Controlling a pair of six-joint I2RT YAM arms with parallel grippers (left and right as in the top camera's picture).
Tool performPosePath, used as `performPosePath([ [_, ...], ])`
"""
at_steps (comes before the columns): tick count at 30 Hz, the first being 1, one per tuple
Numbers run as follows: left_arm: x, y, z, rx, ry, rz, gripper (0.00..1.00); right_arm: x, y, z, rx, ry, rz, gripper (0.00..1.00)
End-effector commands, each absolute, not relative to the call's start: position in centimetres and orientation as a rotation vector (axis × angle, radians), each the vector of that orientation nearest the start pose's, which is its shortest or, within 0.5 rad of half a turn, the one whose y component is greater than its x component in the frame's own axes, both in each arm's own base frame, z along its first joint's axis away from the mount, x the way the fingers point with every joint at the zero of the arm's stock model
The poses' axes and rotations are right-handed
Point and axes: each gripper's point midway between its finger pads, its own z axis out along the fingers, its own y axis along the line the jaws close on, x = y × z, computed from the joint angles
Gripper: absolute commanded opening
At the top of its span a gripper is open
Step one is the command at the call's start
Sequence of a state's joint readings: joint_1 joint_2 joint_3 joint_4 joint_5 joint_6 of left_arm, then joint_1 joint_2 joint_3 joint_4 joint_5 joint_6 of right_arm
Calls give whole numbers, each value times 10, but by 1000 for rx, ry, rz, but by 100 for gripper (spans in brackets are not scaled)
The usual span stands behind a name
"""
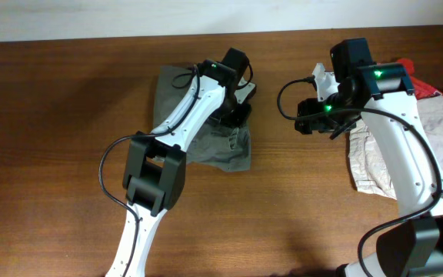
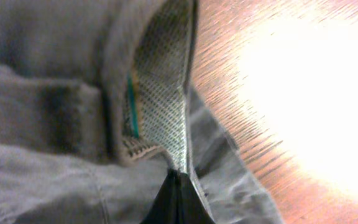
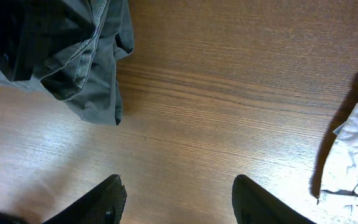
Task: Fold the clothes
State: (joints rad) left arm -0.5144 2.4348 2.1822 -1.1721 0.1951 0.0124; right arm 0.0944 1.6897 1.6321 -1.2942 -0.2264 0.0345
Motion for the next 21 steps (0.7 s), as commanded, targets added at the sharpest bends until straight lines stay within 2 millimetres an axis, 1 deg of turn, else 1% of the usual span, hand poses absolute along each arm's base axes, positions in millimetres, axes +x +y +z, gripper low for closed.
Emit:
performPosePath([
  [1, 442, -250, 55, 694, 2917, -179, 0, 348, 77, 187, -125, 2904, 391, 56],
  [3, 451, -241, 69, 629, 2893, -168, 0, 352, 85, 190, -136, 2876, 449, 50],
  [5, 461, -231, 91, 581, 2847, -178, 0, 360, 95, 196, -155, 2824, 527, 45],
  [7, 471, -219, 117, 529, 2791, -190, 1, 368, 105, 203, -177, 2766, 604, 41],
  [9, 480, -204, 137, 478, 2748, -196, 1, 376, 115, 211, -177, 2711, 682, 32],
  [10, 484, -196, 146, 451, 2729, -196, 3, 380, 120, 214, -162, 2691, 717, 25],
  [11, 489, -187, 153, 422, 2713, -195, 5, 384, 127, 217, -148, 2663, 760, 17],
  [12, 494, -178, 156, 394, 2704, -191, 6, 389, 134, 220, -146, 2636, 791, 11],
  [14, 502, -162, 156, 347, 2701, -184, 5, 395, 149, 220, -143, 2603, 822, 5],
  [15, 506, -153, 151, 323, 2707, -179, 6, 398, 157, 219, -155, 2589, 835, 4],
  [16, 510, -144, 147, 296, 2714, -178, 6, 400, 169, 215, -169, 2576, 852, 4],
  [17, 514, -138, 140, 280, 2722, -181, 5, 401, 178, 212, -177, 2570, 865, 4],
  [19, 520, -132, 126, 258, 2738, -224, 5, 402, 203, 200, -237, 2555, 890, 4],
  [21, 523, -134, 107, 288, 2762, -288, 5, 402, 231, 180, -302, 2554, 916, 4],
])
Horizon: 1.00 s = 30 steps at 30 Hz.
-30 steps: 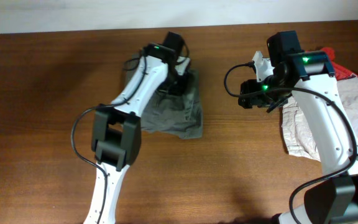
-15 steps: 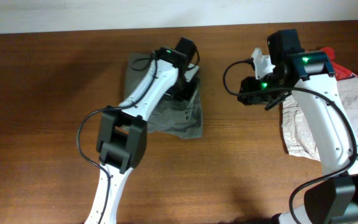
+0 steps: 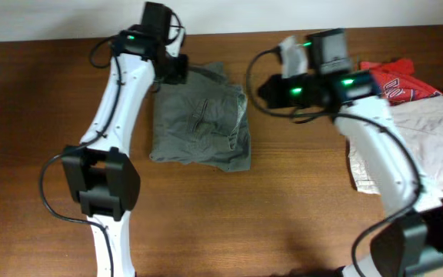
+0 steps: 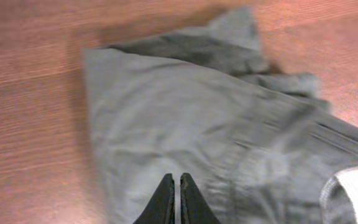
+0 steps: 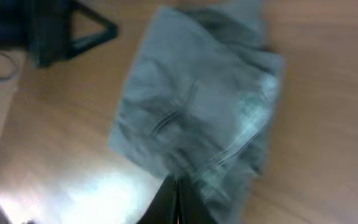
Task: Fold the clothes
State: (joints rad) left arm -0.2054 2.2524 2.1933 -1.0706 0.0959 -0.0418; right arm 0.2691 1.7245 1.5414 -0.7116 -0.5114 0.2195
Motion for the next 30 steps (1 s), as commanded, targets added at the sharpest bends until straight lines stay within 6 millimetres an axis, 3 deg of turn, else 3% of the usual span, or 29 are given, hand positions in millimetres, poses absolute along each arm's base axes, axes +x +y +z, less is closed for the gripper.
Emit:
performPosePath([
  [1, 522, -136, 92, 315, 2786, -311, 4, 402, 246, 163, -329, 2562, 932, 4],
  [2, 521, -136, 84, 314, 2802, -310, 5, 402, 252, 157, -334, 2568, 938, 4],
  [3, 520, -136, 65, 314, 2838, -309, 4, 403, 266, 137, -348, 2590, 957, 4],
  [6, 519, -136, 32, 312, 2893, -307, 1, 403, 294, 100, -418, 2605, 1039, 4],
  [9, 514, -133, 3, 306, 2947, -303, 0, 399, 310, 63, -449, 2639, 1110, 4],
  [13, 510, -129, -21, 298, 2995, -290, 0, 391, 297, 15, -355, 2795, 1074, 4],
  [17, 509, -119, -32, 287, 3018, -218, 0, 382, 250, -17, -186, 2993, 808, 4],
  [21, 511, -110, -33, 272, 3019, -179, 0, 368, 210, -28, -4, 3141, 635, 4],
  [24, 513, -100, -31, 241, 3018, -190, 0, 365, 193, -25, 26, 3170, 583, 4],
  [27, 514, -98, -14, 220, 3015, -230, 3, 372, 200, 1, -177, 3078, 656, 5],
  [30, 517, -94, 22, 210, 2991, -233, 8, 379, 218, 49, -454, 2895, 784, 4],
])
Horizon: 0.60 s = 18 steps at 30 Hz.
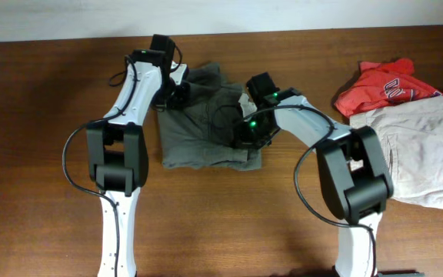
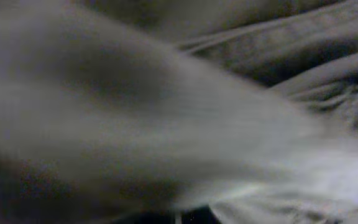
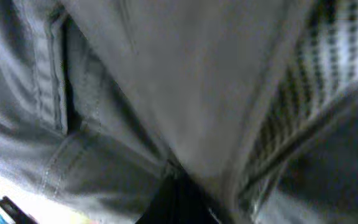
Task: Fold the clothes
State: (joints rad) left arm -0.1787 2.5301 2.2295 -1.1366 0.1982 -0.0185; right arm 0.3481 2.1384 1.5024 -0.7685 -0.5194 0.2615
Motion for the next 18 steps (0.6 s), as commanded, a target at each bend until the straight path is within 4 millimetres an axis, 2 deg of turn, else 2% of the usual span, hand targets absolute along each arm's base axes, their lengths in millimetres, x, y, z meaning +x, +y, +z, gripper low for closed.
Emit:
performPosePath([
  [1, 519, -94, 37, 209, 2975, -234, 10, 383, 222, 72, -515, 2818, 804, 4],
  [5, 524, -95, 93, 214, 2889, -235, 22, 394, 232, 138, -600, 2597, 844, 4],
  [6, 530, -95, 106, 214, 2845, -228, 25, 401, 234, 159, -603, 2514, 842, 4],
  [9, 542, -96, 109, 214, 2794, -223, 26, 416, 239, 177, -539, 2441, 860, 4],
  [10, 546, -96, 106, 214, 2783, -223, 25, 420, 241, 177, -534, 2426, 862, 4],
  [13, 557, -114, 99, 283, 2725, -312, 21, 441, 249, 162, -461, 2413, 888, 4],
  [15, 560, -125, 95, 370, 2688, -354, 20, 451, 252, 146, -413, 2424, 906, 4],
  [18, 565, -129, 84, 412, 2661, -341, 20, 468, 258, 116, -334, 2441, 934, 4],
])
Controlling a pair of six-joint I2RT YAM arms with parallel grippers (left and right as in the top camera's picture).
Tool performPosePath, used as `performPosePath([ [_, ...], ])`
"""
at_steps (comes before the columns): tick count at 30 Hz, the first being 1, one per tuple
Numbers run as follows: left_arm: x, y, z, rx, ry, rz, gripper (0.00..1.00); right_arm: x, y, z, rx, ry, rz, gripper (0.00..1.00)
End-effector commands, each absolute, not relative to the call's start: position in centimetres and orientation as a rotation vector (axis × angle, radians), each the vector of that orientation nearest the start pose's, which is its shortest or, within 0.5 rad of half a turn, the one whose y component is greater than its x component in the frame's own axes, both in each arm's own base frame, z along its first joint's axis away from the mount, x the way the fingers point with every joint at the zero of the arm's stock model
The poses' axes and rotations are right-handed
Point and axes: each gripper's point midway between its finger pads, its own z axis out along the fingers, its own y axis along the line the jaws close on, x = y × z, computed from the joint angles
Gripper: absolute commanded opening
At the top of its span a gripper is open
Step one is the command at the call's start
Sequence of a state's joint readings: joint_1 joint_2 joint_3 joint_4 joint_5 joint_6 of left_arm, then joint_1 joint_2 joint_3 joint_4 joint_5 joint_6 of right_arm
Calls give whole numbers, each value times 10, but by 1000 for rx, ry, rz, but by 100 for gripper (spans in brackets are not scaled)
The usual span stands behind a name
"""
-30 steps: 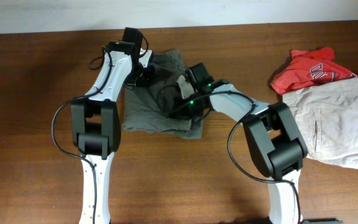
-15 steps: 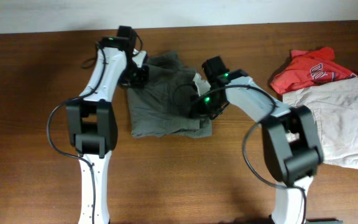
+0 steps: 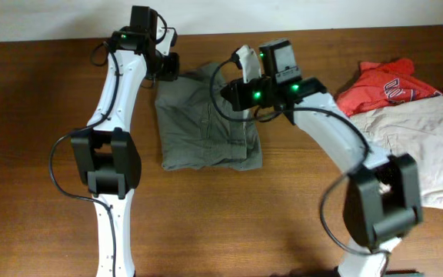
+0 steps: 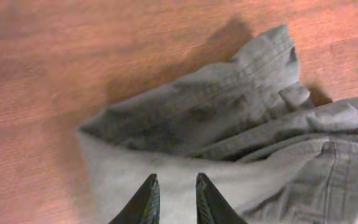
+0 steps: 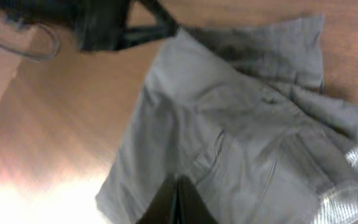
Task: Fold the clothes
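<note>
Grey-green shorts (image 3: 203,127) lie folded into a rough rectangle at the middle of the table, their far edge bunched (image 4: 229,118). My left gripper (image 3: 168,66) hovers at the far left corner with its fingers (image 4: 148,193) a little apart and nothing between them. Over the far right part of the shorts (image 5: 241,137) hangs my right gripper (image 3: 229,91), its fingers (image 5: 176,200) pressed together on nothing. The left arm shows as a dark shape at the top of the right wrist view.
A red shirt (image 3: 381,83) and a beige garment (image 3: 429,146) lie heaped at the right end of the brown wooden table (image 3: 44,169). Both white arms reach in from the near edge, either side of the shorts.
Both grippers were down in the cloth, their views filled with fabric. Now both are above it, nearer the far edge. The left gripper has opened slightly; the right stays shut.
First my left gripper was shut on the waistband over the shorts while the right stood open over bare table. Then both hovered shut above the flattened fold. Then both were down in the cloth, left at the far edge, right at the near right. Now both are above it.
</note>
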State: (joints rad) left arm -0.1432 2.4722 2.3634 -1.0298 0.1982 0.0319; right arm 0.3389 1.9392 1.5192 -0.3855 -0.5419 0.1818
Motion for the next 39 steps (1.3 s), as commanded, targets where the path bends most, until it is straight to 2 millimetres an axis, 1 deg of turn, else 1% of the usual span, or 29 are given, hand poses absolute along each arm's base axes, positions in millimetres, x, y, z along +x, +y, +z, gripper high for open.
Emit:
performPosePath([
  [1, 566, -129, 77, 421, 2656, -339, 20, 476, 260, 103, -295, 2446, 949, 4],
  [4, 568, -128, 59, 420, 2662, -338, 20, 485, 262, 82, -249, 2452, 962, 4],
  [6, 569, -128, 48, 439, 2662, -333, 18, 489, 260, 72, -238, 2458, 942, 4],
  [7, 571, -125, 40, 441, 2667, -320, 17, 493, 252, 62, -203, 2484, 867, 4],
  [10, 572, -113, 29, 418, 2692, -256, 15, 498, 224, 45, -113, 2544, 667, 4],
  [11, 572, -107, 26, 407, 2703, -235, 15, 500, 214, 41, -103, 2558, 601, 4],
  [13, 571, -93, 18, 381, 2730, -173, 13, 500, 195, 34, -139, 2578, 487, 4],
  [15, 571, -79, 12, 355, 2748, -118, 11, 500, 187, 31, -159, 2589, 459, 4],
  [17, 572, -71, 8, 337, 2755, -106, 11, 500, 180, 30, -161, 2596, 446, 4],
  [19, 576, -63, 9, 309, 2746, -103, 11, 501, 173, 29, -147, 2603, 441, 4],
  [20, 578, -60, 14, 291, 2738, -102, 11, 501, 172, 29, -144, 2605, 441, 4],
  [21, 582, -55, 25, 279, 2719, -109, 16, 500, 172, 34, -150, 2602, 462, 4],
  [23, 586, -49, 48, 242, 2691, -109, 21, 497, 179, 47, -242, 2572, 520, 4],
  [26, 584, -44, 101, 224, 2642, -115, 25, 497, 181, 76, -284, 2518, 538, 4],
  [27, 579, -44, 121, 225, 2632, -118, 27, 497, 181, 89, -287, 2495, 538, 4],
  [28, 566, -45, 152, 228, 2626, -135, 28, 496, 181, 113, -289, 2451, 541, 4],
  [30, 546, -49, 175, 238, 2642, -139, 29, 492, 180, 137, -292, 2419, 542, 4],
  [32, 525, -53, 187, 206, 2689, -156, 29, 486, 180, 154, -298, 2399, 554, 4],
  [34, 505, -62, 189, 172, 2752, -219, 29, 480, 185, 163, -318, 2391, 603, 6],
  [37, 477, -92, 185, 180, 2844, -446, 27, 470, 198, 164, -356, 2396, 714, 6],
  [38, 465, -102, 179, 188, 2885, -527, 24, 467, 202, 156, -350, 2423, 747, 5],
  [39, 461, -104, 175, 189, 2905, -543, 24, 467, 203, 152, -343, 2433, 753, 4],
])
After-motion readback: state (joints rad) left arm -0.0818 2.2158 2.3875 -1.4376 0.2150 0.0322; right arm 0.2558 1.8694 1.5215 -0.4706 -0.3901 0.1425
